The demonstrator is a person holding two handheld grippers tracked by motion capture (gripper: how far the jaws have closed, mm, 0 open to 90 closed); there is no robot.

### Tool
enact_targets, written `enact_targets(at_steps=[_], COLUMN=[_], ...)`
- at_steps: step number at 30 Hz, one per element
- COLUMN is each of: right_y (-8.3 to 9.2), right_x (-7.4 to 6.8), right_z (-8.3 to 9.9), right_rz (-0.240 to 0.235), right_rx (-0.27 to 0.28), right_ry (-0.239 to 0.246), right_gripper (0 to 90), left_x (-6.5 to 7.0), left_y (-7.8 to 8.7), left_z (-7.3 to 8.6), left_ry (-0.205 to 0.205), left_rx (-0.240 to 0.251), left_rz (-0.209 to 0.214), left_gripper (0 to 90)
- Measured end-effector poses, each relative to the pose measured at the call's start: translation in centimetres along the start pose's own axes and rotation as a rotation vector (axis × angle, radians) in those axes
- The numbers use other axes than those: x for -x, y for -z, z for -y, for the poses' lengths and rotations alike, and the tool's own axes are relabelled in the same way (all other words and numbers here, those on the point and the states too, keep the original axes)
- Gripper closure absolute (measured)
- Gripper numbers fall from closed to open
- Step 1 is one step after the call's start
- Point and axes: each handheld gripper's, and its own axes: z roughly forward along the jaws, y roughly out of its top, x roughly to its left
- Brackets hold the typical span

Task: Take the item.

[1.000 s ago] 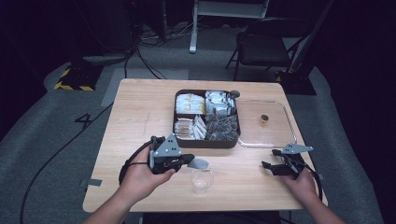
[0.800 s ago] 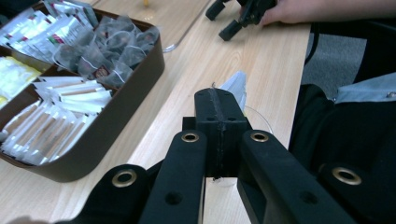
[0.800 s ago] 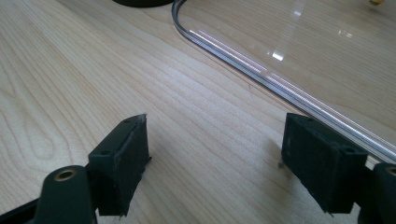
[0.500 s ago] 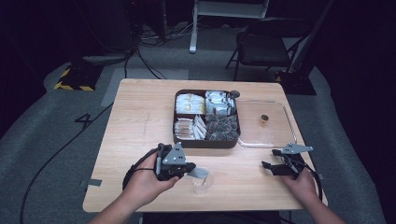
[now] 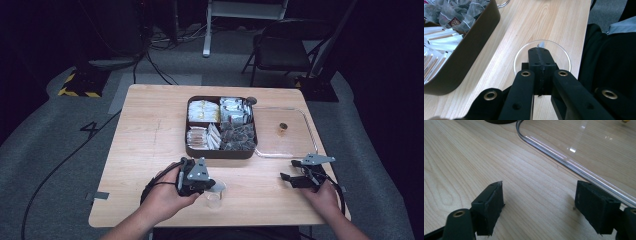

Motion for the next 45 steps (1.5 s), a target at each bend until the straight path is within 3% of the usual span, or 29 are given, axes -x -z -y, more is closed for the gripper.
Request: enact_targets(at_steps=[3, 6, 12, 15, 17, 24, 26, 29, 31, 39, 41, 45], right_y=[0.0, 0.0, 0.0, 0.0, 0.0, 0.0, 0.0, 0.0, 0.0, 0.0, 0.1, 0.1], right_x=[0.0, 0.0, 0.0, 0.0, 0.0, 0.0, 0.0, 0.0, 0.0, 0.2, 0.2, 0.3], right_z=[0.0, 0.0, 0.0, 0.0, 0.0, 0.0, 0.0, 0.0, 0.0, 0.0, 0.1, 0.1], right_rz=[0.0, 0.0, 0.0, 0.0, 0.0, -0.002, -0.003, -0.003, -0.003, -0.016, -0.026, -0.028], right_rx=[0.0, 0.0, 0.0, 0.0, 0.0, 0.0, 0.001, 0.0, 0.0, 0.0, -0.001, -0.001], right_ry=[0.0, 0.0, 0.0, 0.0, 0.0, 0.0, 0.001, 0.001, 0.002, 0.013, 0.024, 0.027], right_gripper=[23.3, 23.3, 23.3, 23.3, 23.2, 23.3, 23.2, 23.3, 23.2, 23.0, 22.9, 22.8], left_x=[0.1, 0.3, 0.2, 0.1, -0.3, -1.6, -2.6, -3.4, -4.5, -6.6, -7.3, -8.2], left_y=[-0.2, -0.3, -0.2, -0.1, 0.3, 1.8, 2.5, 2.9, 3.3, 3.3, 2.9, 2.5], left_z=[-0.1, -0.1, -0.1, 0.0, 0.3, 1.5, 2.4, 3.2, 4.5, 7.6, 8.8, 10.3], left_ry=[0.0, 0.011, 0.017, 0.032, 0.063, 0.115, 0.147, 0.166, 0.202, 0.27, 0.282, 0.309], left_rx=[0.003, 0.021, 0.046, 0.062, 0.093, 0.143, 0.151, 0.145, 0.127, 0.091, 0.054, 0.05], left_rz=[0.014, 0.033, 0.033, 0.029, 0.021, -0.059, -0.116, -0.146, -0.184, -0.253, -0.288, -0.28], left_gripper=[88.9, 80.3, 75.8, 67.5, 63.4, 47.5, 42.8, 39.5, 37.4, 36.1, 35.7, 33.6])
